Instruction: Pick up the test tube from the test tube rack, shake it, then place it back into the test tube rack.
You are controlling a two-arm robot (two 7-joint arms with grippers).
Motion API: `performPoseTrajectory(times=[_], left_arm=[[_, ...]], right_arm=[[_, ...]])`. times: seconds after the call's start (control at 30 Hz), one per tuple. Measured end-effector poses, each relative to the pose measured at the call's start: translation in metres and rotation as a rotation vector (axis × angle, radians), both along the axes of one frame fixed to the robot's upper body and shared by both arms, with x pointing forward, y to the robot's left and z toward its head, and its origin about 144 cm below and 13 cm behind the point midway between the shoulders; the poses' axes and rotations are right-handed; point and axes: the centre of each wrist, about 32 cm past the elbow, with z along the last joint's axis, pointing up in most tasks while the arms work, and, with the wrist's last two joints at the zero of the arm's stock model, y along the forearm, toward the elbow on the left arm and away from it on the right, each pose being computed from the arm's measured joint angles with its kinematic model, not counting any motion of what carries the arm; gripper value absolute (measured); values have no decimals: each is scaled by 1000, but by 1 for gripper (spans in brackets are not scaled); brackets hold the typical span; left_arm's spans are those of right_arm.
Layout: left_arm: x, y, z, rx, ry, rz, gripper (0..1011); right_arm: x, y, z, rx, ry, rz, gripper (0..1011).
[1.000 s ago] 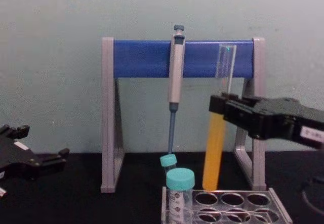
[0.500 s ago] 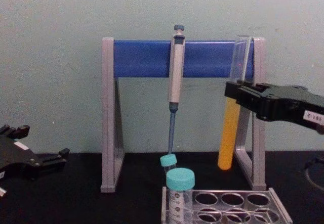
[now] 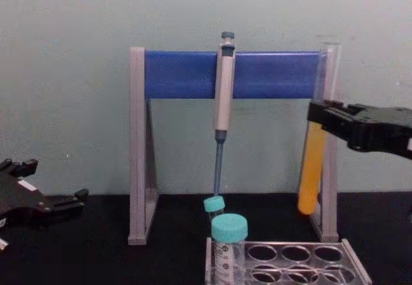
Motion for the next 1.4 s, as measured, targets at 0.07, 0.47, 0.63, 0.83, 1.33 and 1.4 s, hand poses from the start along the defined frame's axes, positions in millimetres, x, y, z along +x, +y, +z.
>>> performPoseTrajectory(times=[0.07, 0.47, 0.63, 0.83, 1.33, 1.4], left_arm=[[0, 0, 0, 0, 0, 0, 1001], [0, 0, 0, 0, 0, 0, 1001], [0, 0, 0, 0, 0, 0, 1001], [0, 0, 0, 0, 0, 0, 1001], [0, 0, 0, 0, 0, 0, 1001], [0, 0, 0, 0, 0, 0, 1001]], right_arm=[[-3, -2, 1, -2, 0, -6, 228], [-38, -15, 1, -16, 30, 7, 228], [-45, -7, 0, -14, 38, 65, 228], [-40, 7, 0, -3, 33, 128, 228], [0, 23, -1, 14, 18, 116, 228], [2, 22, -1, 13, 17, 104, 228]])
